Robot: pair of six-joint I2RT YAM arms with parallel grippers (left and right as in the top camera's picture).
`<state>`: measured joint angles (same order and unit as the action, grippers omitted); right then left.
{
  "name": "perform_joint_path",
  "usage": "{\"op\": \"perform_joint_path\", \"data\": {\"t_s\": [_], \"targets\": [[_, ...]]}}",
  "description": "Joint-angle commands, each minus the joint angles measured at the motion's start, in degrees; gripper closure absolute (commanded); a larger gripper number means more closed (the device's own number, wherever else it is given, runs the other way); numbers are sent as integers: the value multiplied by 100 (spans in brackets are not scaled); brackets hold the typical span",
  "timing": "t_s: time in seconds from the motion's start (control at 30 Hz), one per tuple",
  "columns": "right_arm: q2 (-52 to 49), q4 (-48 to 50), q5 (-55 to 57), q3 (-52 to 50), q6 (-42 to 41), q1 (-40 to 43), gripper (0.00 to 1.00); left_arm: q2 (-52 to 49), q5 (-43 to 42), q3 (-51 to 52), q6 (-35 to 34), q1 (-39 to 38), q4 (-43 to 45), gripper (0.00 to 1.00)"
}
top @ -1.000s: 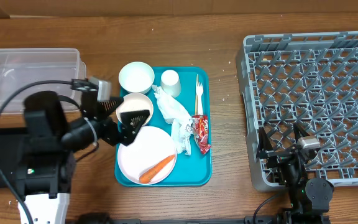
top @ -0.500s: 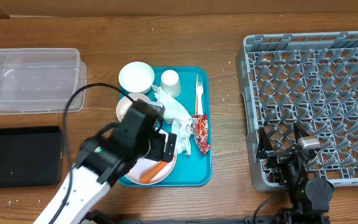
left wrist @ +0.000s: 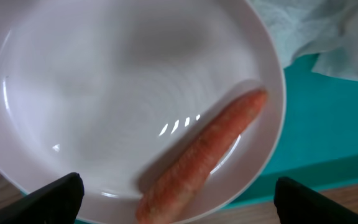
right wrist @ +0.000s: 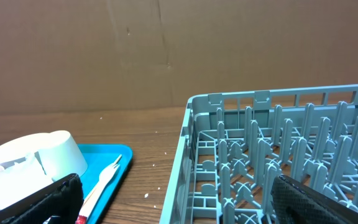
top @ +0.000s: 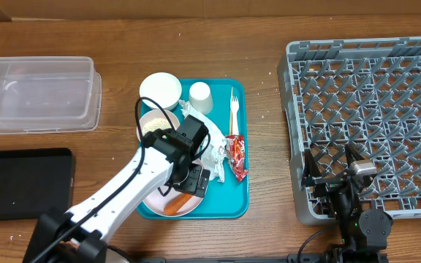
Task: Sort waste into correct bins and load items into the dishwasher
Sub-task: 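Grasp the orange carrot on the white plate with the left gripper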
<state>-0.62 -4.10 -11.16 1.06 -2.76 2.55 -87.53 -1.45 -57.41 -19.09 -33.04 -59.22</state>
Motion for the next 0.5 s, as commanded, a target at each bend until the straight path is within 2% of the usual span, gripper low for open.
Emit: {"op": "perform_joint_path", "data": {"t_s": [0.0,0.17,0.3,0.47], "targets": [[44,33,15,-59,-20,4,0,-149,-96,538,131,-33,361,0],[44,33,17,-59,-20,4,0,-149,-348,857,411,-50,831,0],[44,33,15,-59,-20,4,0,-149,-232,997,435,-48,898,0],[44,33,17,-59,-20,4,0,-149,28,1023,428,-48,914,11]]}}
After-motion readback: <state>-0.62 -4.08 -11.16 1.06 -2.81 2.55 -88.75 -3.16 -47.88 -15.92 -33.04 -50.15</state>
